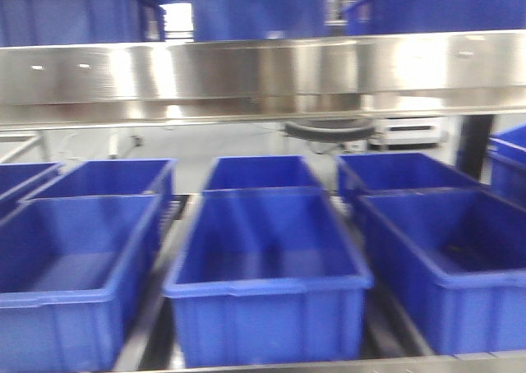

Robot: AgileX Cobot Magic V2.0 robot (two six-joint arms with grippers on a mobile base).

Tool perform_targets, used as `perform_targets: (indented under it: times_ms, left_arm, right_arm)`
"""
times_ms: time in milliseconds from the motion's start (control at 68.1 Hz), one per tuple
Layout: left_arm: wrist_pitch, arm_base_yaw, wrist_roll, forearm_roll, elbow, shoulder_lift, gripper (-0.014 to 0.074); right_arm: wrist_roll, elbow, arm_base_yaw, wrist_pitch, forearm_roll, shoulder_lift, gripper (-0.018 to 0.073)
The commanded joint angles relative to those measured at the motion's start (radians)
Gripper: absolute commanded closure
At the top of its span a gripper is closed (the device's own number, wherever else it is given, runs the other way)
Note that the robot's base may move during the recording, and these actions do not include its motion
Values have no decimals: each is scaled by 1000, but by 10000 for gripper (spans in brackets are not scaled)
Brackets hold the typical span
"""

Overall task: Move two blue bins to right shelf middle
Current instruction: 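Drive the base away from the shelf holding the cyan bin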

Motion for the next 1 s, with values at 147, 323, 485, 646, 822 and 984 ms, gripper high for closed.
perform_targets:
  times_ms: [147, 323, 485, 646, 822, 984]
  left_arm:
    - [-45, 1, -5, 42, -19, -19, 707]
    - [-45, 1, -5, 42, -19, -19, 707]
    - [-45, 1, -5, 42, -19, -19, 707]
    - [-45, 1, -5, 42, -19, -19, 707]
    - [-45, 1, -5, 42, -19, -19, 707]
    - [-45, 1, -5, 42, -19, -19, 707]
  right_arm:
    - [-16, -22, -1, -92, -44, -21, 725]
    - [-16, -22, -1, -92, -44, -21, 725]
    - [-16, -22, -1, -92, -44, -21, 725]
    - [-16, -22, -1, -92, -44, -21, 725]
    - [-16, -22, -1, -92, -44, -21, 725]
    - [-16, -22, -1, -92, -44, -21, 725]
